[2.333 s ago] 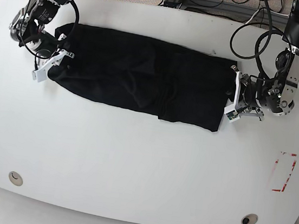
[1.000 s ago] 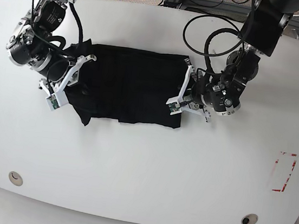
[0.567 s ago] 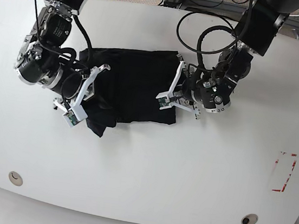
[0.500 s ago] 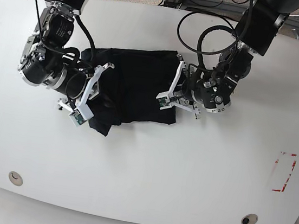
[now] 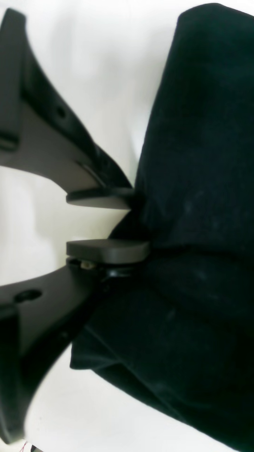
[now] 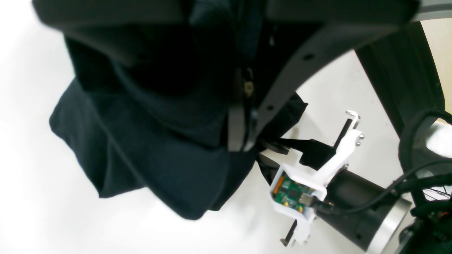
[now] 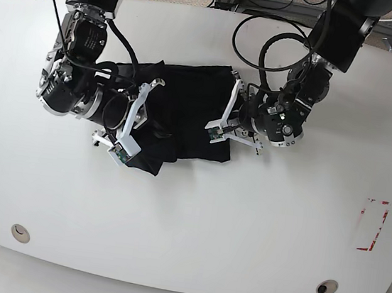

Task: Layout the t-shirt on the table in an organized manner, then fold the t-shirt properly
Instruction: 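Lift the shirt end with the right gripper and fold it toward the left gripper, then press the folded bundle flat with both grippers, squaring its sides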

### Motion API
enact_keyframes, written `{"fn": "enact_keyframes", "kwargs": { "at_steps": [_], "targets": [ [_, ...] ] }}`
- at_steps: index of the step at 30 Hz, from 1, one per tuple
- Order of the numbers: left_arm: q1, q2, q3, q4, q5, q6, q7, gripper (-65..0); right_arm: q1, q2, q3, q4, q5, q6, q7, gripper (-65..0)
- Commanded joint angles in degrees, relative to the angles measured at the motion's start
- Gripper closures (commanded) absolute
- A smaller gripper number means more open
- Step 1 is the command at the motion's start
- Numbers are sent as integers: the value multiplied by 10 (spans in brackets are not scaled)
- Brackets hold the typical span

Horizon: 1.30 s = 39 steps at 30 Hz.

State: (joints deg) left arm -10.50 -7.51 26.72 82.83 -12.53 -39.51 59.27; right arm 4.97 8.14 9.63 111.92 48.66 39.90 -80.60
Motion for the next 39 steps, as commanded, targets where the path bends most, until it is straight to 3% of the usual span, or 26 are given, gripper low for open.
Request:
{"fn": "enact_keyframes", "kwargs": {
  "at_steps": [1,5,7,17,23,30,39],
  "targets": [
    [7,-2,3,-7,20,-5,35,-138,12,3,1,7,13,1,19,-41],
    [7,-2,2,-4,19,-5,35,-138,23,-9,-5,7,13,1,19,-46],
    [7,-2,2,-4,19,-5,35,-139,27,-7,-15,-1,14,1,17,-89],
    [7,5,1,-3,19,-5,35,-139,40,-22,-74,-8,14,1,16,-647],
    [7,3,-14,35,19,-5,36,-139,57,-22,-75,-8,14,1,16,-650],
    [7,3,-75,109,19,-5,51,-139,75,8,-74,-8,15,1,8,-650],
    [4,5,-203,220,19,-5,58,-139,78,47,-31,-8,15,1,8,-650]
  ]
}}
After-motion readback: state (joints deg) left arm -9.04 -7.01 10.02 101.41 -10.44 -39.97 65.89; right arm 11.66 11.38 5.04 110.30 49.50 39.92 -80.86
